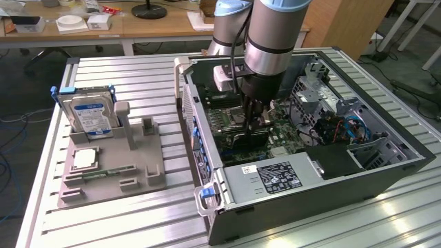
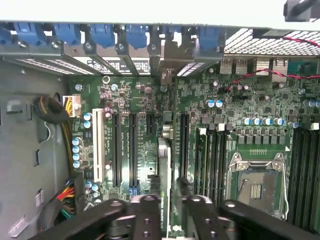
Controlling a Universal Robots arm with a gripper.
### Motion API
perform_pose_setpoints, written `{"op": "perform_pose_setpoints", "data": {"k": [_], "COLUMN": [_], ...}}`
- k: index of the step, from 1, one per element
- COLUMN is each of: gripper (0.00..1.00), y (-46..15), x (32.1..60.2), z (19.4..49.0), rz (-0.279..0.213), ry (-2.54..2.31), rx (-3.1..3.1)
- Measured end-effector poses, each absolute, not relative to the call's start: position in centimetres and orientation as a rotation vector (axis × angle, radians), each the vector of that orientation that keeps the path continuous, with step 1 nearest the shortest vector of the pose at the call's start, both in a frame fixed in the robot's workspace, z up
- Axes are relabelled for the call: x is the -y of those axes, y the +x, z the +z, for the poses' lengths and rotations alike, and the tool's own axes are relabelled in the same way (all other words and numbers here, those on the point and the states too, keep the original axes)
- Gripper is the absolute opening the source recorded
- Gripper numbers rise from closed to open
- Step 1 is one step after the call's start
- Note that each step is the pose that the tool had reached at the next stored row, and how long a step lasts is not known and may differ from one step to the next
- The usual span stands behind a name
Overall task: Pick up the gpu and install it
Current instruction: 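Insert the gpu into the slot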
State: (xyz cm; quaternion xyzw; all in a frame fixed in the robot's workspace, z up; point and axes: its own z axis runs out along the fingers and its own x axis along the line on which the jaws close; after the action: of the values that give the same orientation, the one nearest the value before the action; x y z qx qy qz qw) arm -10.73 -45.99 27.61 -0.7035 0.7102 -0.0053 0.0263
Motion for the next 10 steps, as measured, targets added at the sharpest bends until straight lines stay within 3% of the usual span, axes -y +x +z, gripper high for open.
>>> {"op": "perform_pose_setpoints", "data": {"k": [1,3,5,10], "gripper": [0.26,0.15,0.10,0.10], "y": [-10.73,-10.73,-10.73,-10.73], "x": [45.99,45.99,45.99,45.99], "z": [27.61,27.62,27.62,27.62], "rz": [-0.016,-0.016,-0.016,-0.016], "ry": [-2.174,-2.174,-2.174,-2.174], "rx": [-2.195,-2.195,-2.195,-2.195]}}
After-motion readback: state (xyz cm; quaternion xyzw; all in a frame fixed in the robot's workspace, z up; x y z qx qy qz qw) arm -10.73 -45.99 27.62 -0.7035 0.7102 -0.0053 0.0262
